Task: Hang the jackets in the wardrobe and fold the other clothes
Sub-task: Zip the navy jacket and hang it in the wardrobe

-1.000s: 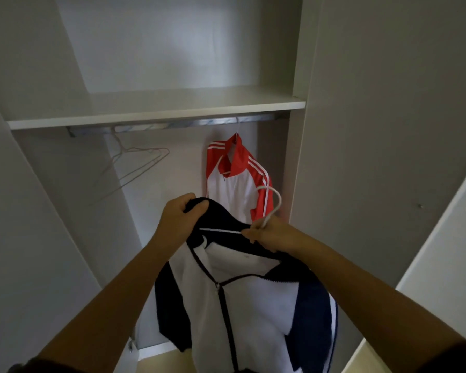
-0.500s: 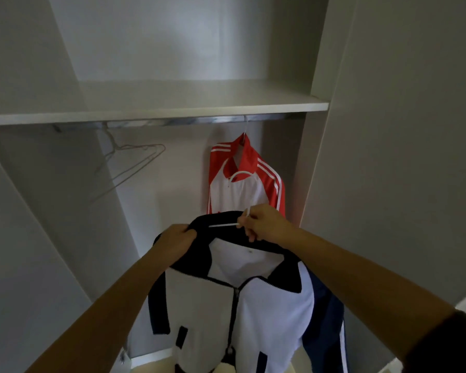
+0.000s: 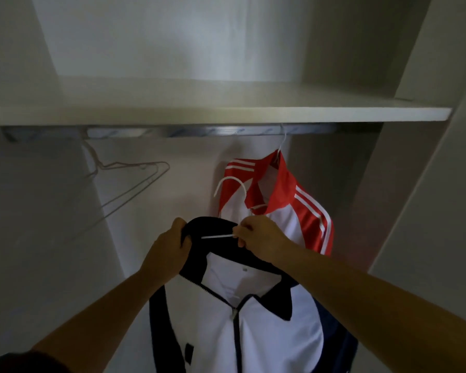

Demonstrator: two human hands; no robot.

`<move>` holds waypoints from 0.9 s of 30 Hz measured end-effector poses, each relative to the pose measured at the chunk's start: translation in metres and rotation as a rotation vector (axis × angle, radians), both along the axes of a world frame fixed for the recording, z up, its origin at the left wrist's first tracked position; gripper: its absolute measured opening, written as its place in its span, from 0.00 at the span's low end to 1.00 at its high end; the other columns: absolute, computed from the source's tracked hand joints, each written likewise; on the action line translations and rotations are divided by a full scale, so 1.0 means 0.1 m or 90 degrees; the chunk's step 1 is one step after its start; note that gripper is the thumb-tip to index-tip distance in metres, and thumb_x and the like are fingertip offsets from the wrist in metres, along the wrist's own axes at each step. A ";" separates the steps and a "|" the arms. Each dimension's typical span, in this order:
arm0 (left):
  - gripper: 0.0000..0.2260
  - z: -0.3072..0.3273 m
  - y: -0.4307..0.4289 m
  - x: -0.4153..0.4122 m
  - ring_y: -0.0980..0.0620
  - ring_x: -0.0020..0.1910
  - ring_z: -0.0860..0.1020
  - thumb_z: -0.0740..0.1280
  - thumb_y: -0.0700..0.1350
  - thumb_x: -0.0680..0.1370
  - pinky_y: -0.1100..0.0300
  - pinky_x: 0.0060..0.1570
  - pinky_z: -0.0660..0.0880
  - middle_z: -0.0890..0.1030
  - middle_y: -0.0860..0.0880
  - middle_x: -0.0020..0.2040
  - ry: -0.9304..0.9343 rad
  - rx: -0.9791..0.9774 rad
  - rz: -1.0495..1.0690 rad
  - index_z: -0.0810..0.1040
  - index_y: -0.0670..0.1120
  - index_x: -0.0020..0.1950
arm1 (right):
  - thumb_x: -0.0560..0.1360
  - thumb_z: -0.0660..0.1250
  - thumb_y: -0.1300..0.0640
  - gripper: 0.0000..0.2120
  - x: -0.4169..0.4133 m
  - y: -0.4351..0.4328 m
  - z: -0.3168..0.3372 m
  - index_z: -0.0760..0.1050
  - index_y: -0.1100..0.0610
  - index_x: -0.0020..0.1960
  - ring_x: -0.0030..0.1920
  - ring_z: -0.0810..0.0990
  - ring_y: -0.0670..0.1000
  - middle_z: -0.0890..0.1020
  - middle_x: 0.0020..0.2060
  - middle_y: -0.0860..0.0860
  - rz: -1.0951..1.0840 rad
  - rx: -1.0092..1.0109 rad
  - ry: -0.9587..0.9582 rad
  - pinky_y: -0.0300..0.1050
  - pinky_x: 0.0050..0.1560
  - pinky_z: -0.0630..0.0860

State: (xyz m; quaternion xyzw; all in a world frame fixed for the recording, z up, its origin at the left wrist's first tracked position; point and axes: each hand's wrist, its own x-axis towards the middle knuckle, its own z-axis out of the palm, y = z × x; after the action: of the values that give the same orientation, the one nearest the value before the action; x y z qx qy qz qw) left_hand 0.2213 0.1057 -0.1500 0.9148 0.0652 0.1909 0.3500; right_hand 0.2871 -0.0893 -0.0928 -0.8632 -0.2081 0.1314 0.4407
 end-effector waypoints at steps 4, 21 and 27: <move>0.10 -0.07 0.15 0.49 0.52 0.32 0.71 0.59 0.41 0.80 0.58 0.35 0.67 0.72 0.49 0.33 -0.034 0.079 -0.024 0.70 0.43 0.39 | 0.80 0.58 0.67 0.18 0.37 0.13 -0.08 0.69 0.60 0.31 0.19 0.72 0.36 0.74 0.19 0.45 -0.032 0.088 0.018 0.27 0.22 0.65; 0.20 0.69 0.72 1.92 0.48 0.34 0.68 0.55 0.42 0.83 0.58 0.34 0.56 0.65 0.50 0.30 -0.187 0.172 0.046 0.60 0.48 0.30 | 0.78 0.65 0.55 0.13 1.72 0.79 0.62 0.79 0.56 0.37 0.22 0.72 0.41 0.79 0.28 0.47 -0.199 0.103 -0.172 0.32 0.28 0.71; 0.20 0.61 0.73 2.08 0.48 0.35 0.70 0.53 0.42 0.83 0.57 0.36 0.64 0.67 0.49 0.30 -0.123 0.135 0.048 0.61 0.46 0.30 | 0.78 0.65 0.57 0.11 1.85 0.84 0.55 0.81 0.60 0.40 0.26 0.73 0.43 0.78 0.28 0.49 -0.210 0.098 -0.135 0.35 0.33 0.73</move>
State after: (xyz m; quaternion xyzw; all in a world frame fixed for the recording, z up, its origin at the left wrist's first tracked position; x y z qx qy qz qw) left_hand 0.4292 0.1786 -0.0891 0.9209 0.0454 0.2967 0.2488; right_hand 0.4725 -0.0054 -0.0377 -0.8585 -0.1186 -0.0507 0.4963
